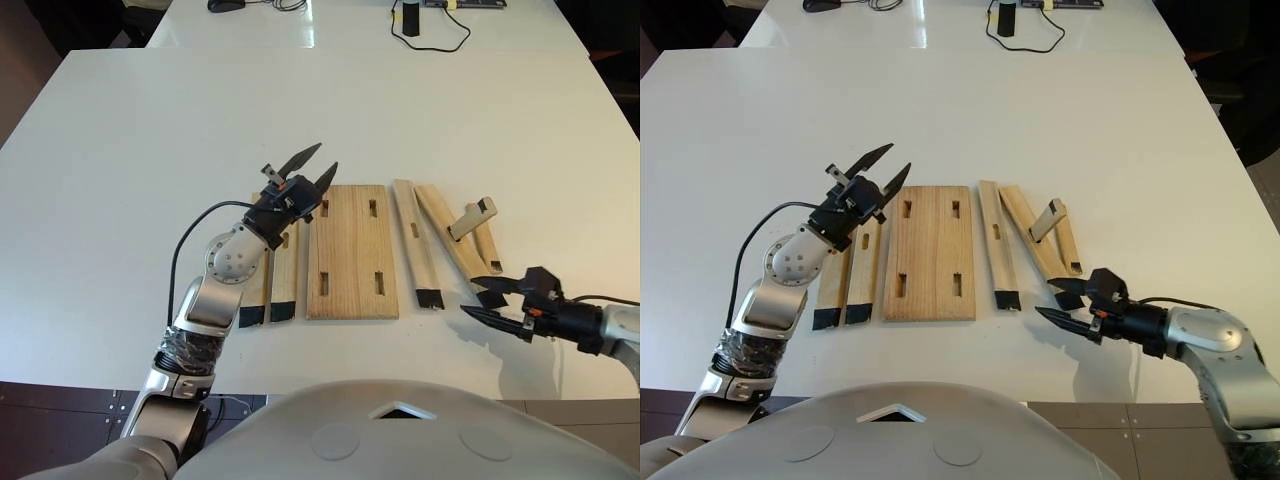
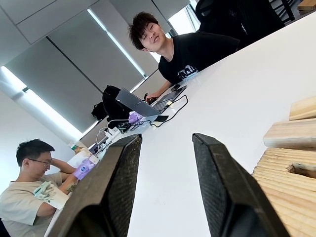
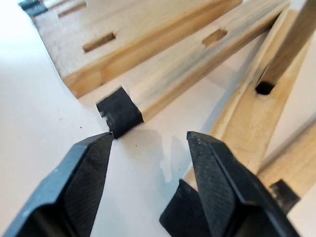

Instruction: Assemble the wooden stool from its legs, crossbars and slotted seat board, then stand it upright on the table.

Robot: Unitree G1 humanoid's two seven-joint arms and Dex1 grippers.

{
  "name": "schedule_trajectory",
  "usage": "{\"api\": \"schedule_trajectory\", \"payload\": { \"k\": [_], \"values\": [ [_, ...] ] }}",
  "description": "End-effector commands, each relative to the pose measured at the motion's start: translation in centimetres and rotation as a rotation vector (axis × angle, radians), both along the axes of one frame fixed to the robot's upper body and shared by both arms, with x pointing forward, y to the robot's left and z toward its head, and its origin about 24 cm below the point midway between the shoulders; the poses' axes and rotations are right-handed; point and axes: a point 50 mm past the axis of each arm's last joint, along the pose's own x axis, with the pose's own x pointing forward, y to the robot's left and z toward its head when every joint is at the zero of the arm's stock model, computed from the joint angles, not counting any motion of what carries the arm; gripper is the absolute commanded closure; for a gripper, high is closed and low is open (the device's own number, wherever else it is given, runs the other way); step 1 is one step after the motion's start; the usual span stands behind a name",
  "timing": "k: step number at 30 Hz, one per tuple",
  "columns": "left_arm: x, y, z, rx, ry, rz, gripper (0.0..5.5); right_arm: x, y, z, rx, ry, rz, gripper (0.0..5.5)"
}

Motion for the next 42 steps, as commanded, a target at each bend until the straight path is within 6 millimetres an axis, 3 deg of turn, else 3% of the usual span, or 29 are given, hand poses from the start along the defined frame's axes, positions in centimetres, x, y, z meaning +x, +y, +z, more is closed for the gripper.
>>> {"api": "schedule_trajectory", "payload": {
  "k": [1,4,11,25,35,42],
  "values": [
    [-0.3,0.4,-0.2,-0.001,0.005,0.039,3.62,1.1,0.2,2.8,0.033,-0.081,-0.056,2.74],
    [-0.4,0.2,-0.3,-0.004,0.006,0.048,3.62,1.9,0.6,2.4,0.011,-0.078,-0.153,2.32],
    [-0.2,0.0,-0.2,0.001,0.004,0.03,3.62,2.7,1.0,-1.5,-0.072,-0.038,-0.355,2.32],
    [-0.2,-0.1,-0.2,0.019,0.011,0.0,3.62,2.0,1.0,-4.7,-0.139,0.034,-0.457,2.32],
    [-0.3,-0.1,-0.4,0.03,0.02,-0.008,3.62,1.8,0.6,-5.2,-0.166,0.036,-0.526,3.45],
    [-0.2,0.0,-0.2,0.02,0.018,0.0,3.62,2.6,0.9,-3.9,-0.096,-0.011,-0.56,3.46]
  ]
}}
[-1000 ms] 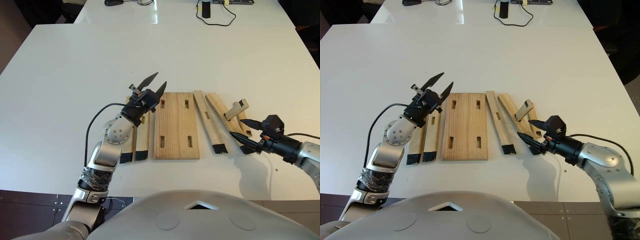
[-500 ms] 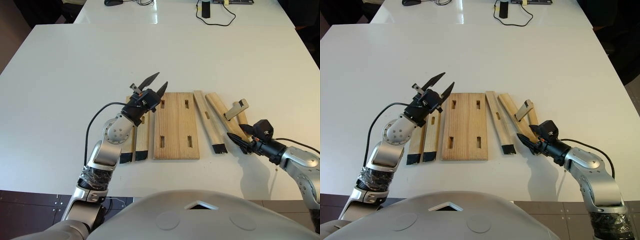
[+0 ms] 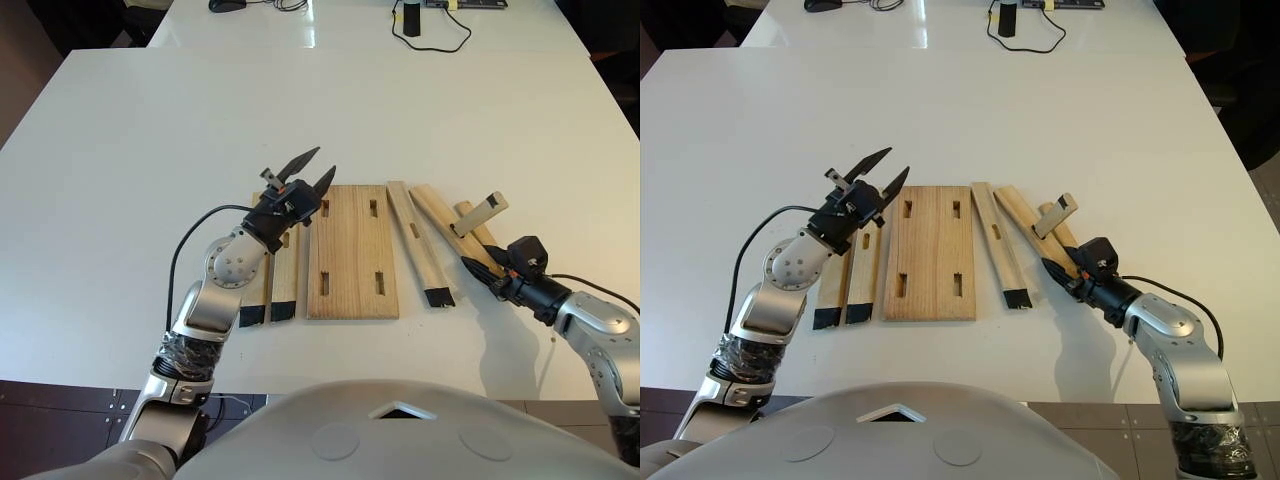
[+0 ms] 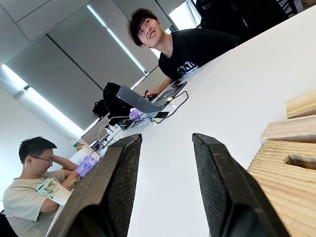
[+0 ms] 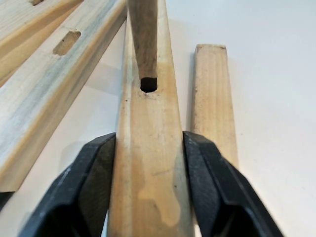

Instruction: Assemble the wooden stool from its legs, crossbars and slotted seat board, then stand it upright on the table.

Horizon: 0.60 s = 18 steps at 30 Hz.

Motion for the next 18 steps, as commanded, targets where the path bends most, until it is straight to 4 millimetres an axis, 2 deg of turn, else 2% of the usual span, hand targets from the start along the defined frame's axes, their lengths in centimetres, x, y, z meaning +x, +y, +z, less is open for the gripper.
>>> {"api": "schedule_trajectory", "payload": {
  "k": [1,4,10,11,13,16,18],
  "values": [
    [0.2,0.1,0.2,-0.014,0.01,0.004,3.62,0.4,-0.2,0.9,0.041,-0.025,-0.052,3.46],
    [0.6,0.4,0.6,-0.08,0.049,0.024,3.62,1.5,0.0,2.8,0.085,-0.115,-0.047,3.46],
    [3.1,1.2,2.3,-0.273,0.213,0.062,3.62,3.7,0.8,7.3,0.149,-0.28,0.085,3.46],
    [3.5,1.4,2.6,-0.323,0.264,0.053,3.43,4.0,1.0,7.9,0.169,-0.304,0.102,3.46],
    [3.9,1.5,3.5,-0.419,0.361,-0.015,3.2,4.6,1.6,9.4,0.236,-0.356,0.134,3.46],
    [3.5,1.1,4.9,-0.487,0.508,-0.22,2.76,5.2,2.8,11.6,0.373,-0.408,0.208,3.46],
    [3.4,0.9,6.0,-0.485,0.517,-0.307,2.72,5.4,3.5,12.9,0.451,-0.42,0.291,3.46]
  ]
}}
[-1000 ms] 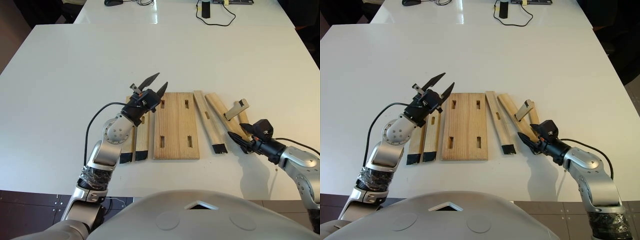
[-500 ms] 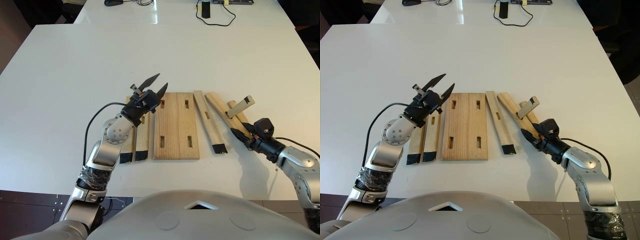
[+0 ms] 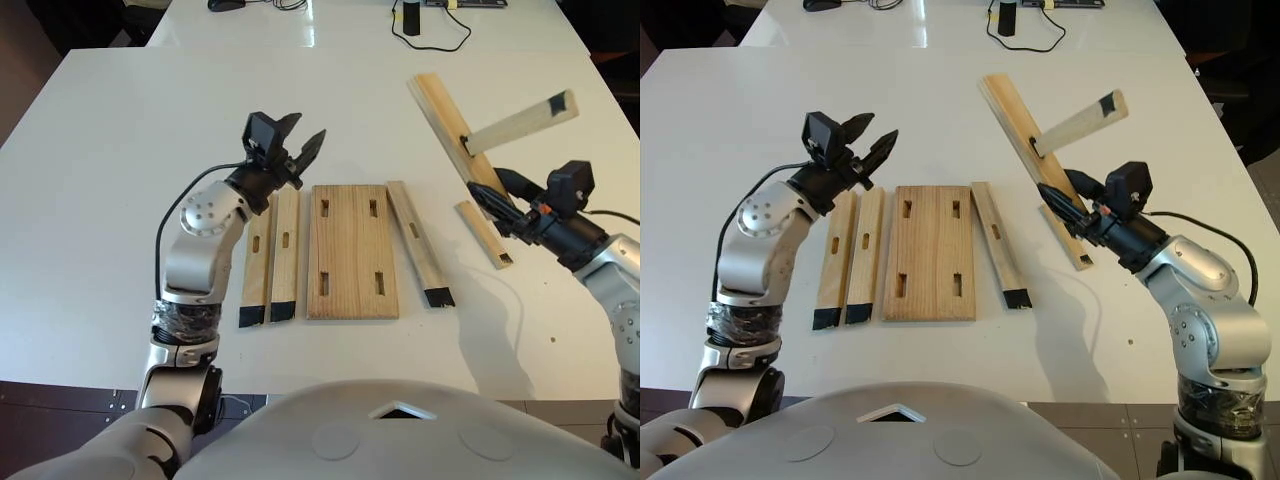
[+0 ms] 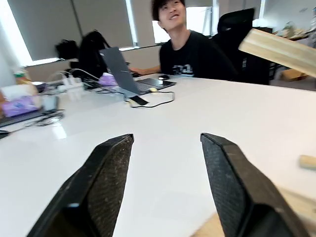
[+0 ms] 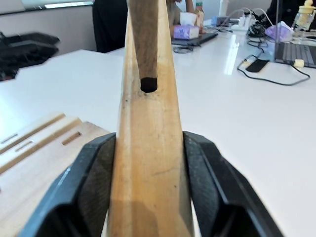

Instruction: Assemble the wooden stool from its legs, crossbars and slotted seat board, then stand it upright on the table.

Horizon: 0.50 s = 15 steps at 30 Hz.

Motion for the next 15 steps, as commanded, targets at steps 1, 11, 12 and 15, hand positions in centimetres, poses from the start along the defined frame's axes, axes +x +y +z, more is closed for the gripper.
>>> {"api": "schedule_trajectory", "payload": {
  "k": [1,11,12,15],
  "values": [
    [-0.2,-0.4,2.6,-0.054,0.014,-0.189,2.72,0.6,1.6,3.6,0.126,-0.078,0.171,3.46],
    [-2.6,-1.9,6.2,-0.297,0.076,-0.645,2.72,1.4,3.4,7.8,0.281,-0.13,0.417,3.46],
    [-2.5,-1.9,6.4,-0.318,0.083,-0.66,2.72,1.4,3.4,7.7,0.272,-0.127,0.427,3.46],
    [-2.2,-1.8,7.4,-0.37,0.08,-0.69,2.72,1.3,3.6,7.5,0.265,-0.118,0.457,3.46]
  ]
}}
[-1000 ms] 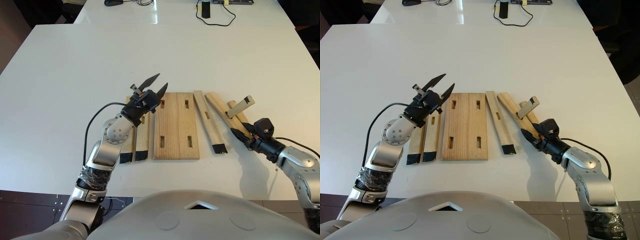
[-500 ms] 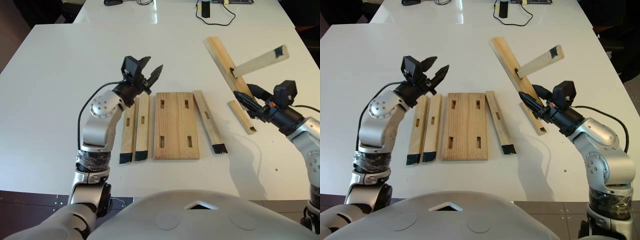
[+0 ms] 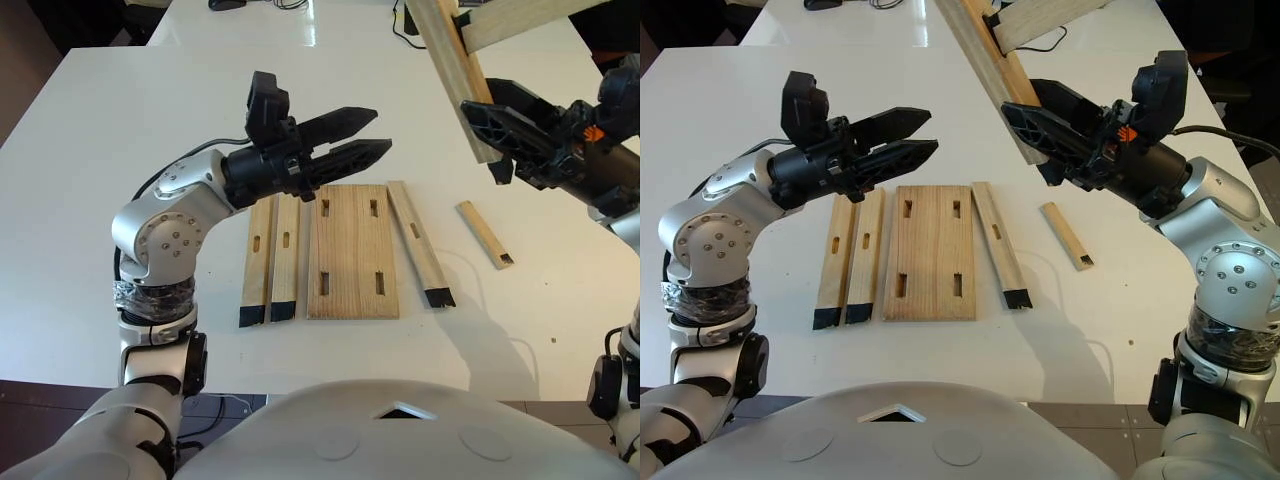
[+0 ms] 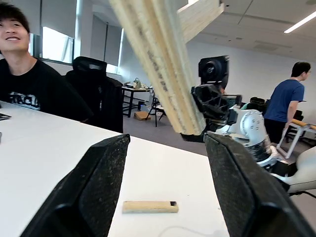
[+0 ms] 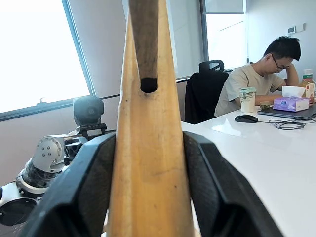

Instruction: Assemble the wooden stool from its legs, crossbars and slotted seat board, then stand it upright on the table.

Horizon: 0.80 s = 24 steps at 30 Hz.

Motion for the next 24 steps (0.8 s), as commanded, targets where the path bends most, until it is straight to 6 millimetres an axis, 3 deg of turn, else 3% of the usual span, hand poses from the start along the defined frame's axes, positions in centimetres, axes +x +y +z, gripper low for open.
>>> {"api": "schedule_trajectory", "payload": {
  "k": [1,8,19,24],
  "values": [
    [0.4,0.2,1.8,-0.064,-0.005,-0.048,2.72,-0.2,0.3,0.4,-0.013,-0.016,0.057,3.46],
    [1.2,0.1,3.0,-0.14,0.054,-0.047,2.72,-0.6,1.0,0.2,-0.018,-0.013,0.125,3.46],
    [0.3,-0.9,2.6,-0.09,0.043,-0.127,2.72,-0.6,1.8,0.7,-0.044,-0.046,0.212,3.46],
    [-0.1,-0.9,3.1,-0.106,0.027,-0.166,2.72,-0.4,1.6,0.0,-0.088,-0.017,0.244,3.46]
  ]
}}
